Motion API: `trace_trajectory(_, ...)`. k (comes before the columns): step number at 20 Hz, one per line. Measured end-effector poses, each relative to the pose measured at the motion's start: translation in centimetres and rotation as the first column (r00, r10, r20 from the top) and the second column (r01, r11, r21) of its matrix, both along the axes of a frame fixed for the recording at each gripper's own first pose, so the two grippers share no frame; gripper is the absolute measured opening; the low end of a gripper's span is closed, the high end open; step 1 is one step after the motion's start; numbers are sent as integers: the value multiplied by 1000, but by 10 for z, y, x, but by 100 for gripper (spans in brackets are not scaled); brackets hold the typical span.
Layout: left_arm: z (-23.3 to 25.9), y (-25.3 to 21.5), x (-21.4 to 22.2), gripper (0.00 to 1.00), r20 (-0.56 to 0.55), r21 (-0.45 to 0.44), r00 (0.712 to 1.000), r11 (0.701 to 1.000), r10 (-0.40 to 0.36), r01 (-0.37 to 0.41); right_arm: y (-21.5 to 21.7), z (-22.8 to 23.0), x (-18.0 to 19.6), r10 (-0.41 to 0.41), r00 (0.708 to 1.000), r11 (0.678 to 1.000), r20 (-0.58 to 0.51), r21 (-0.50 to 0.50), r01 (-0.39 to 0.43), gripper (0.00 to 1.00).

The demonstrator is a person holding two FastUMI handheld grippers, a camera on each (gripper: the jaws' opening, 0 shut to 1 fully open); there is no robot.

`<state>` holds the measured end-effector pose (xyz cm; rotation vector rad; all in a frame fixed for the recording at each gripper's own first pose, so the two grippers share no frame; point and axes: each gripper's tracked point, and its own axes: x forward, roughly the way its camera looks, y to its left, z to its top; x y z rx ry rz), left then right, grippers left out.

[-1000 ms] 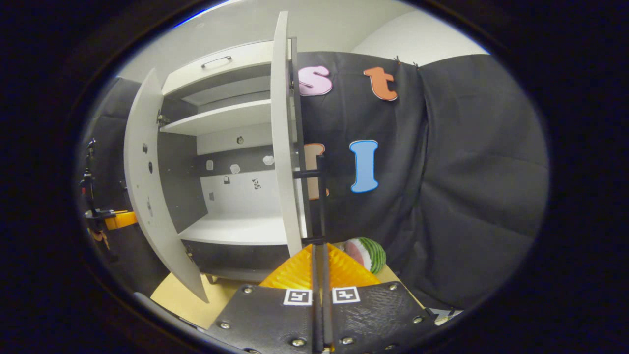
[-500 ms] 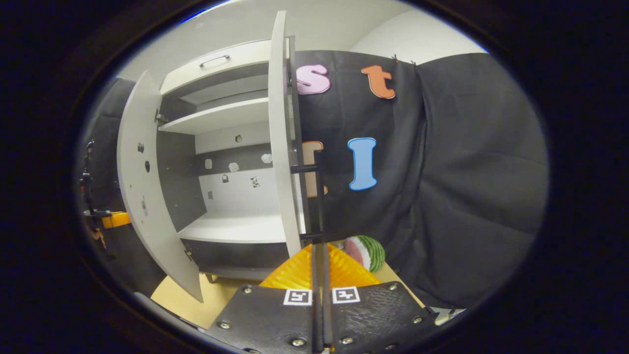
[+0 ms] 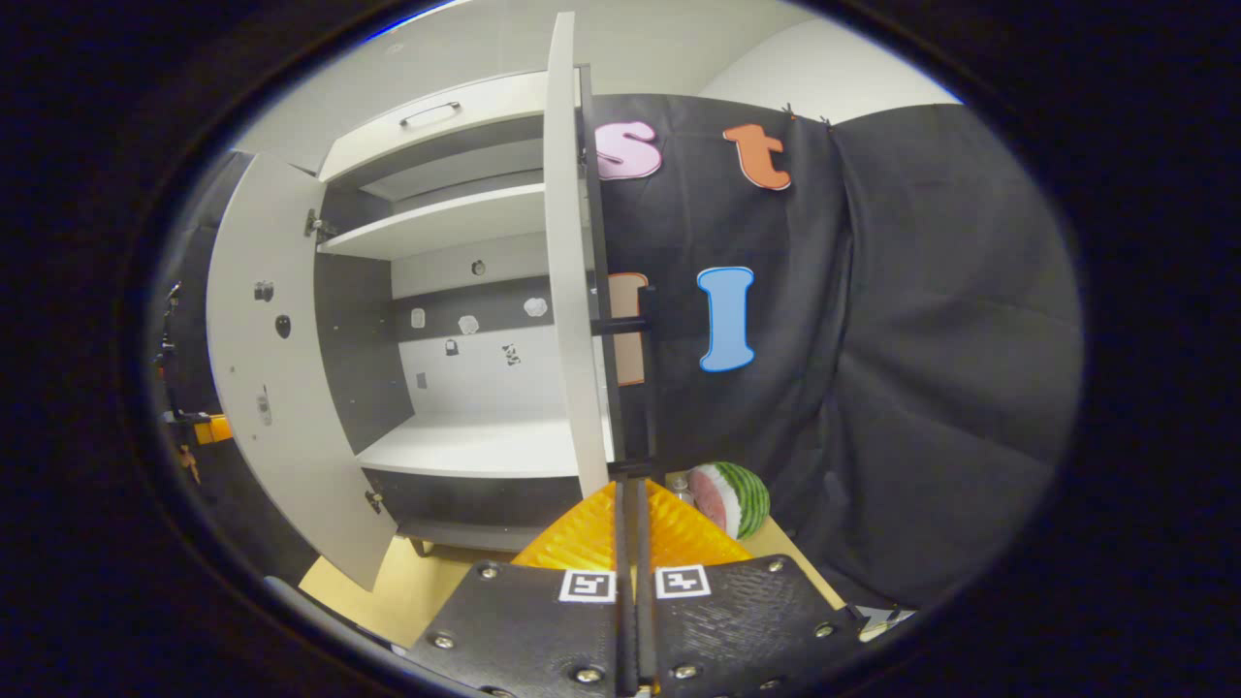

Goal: Open the right door of the double-door shoe cabinet with the right hand, and open the left door with the left hand.

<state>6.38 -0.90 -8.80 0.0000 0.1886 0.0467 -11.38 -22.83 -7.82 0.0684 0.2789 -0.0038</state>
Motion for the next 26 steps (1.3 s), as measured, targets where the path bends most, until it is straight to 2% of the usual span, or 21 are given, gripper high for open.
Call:
trace_trajectory(2, -2, 8, -1, 1, -7, -13, 1000, 1000, 24, -24, 2, -1, 1, 12, 1000, 1000, -6, -1, -12, 1)
trace_trajectory(3, 2, 4, -3, 1, 5, -56, 1000, 998, 18, -18, 1, -1, 2, 14, 1000, 1000, -8, -2, -14, 1)
trace_trajectory(5, -2, 1, -2, 1, 3, -85, 1000, 996, 6, -6, 1, -1, 2, 16, 1000, 1000, -14, -5, -16, 1)
trace_trajectory(9, -1, 3, 0, 1, 9, -53, 1000, 998, -16, 16, 1, -1, 0, 20, 1000, 1000, -11, 3, -20, 1)
trace_trajectory(10, 0, 4, 0, 3, 11, -55, 1000, 998, -19, 20, 1, -2, 0, 20, 1000, 1000, -11, 1, -20, 1)
trace_trajectory(12, 0, 1, -1, 0, 9, -66, 1000, 997, -28, 28, 1, -2, 0, 19, 1000, 1000, -10, -1, -19, 1)
trace_trajectory(18, -2, -1, -6, 1, 1, -90, 999, 995, -33, 33, 0, -3, -1, 0, 1000, 1000, -15, 13, 0, 1)
trace_trajectory(23, -1, -7, -5, 16, 5, -128, 999, 991, -43, 44, -1, -3, -1, -23, 1000, 1000, -6, 18, 23, 1)
trace_trajectory(26, -3, 1, -14, 39, -3, -126, 1000, 992, -27, 27, -3, -3, -2, -36, 999, 999, -2, 16, 36, 1)
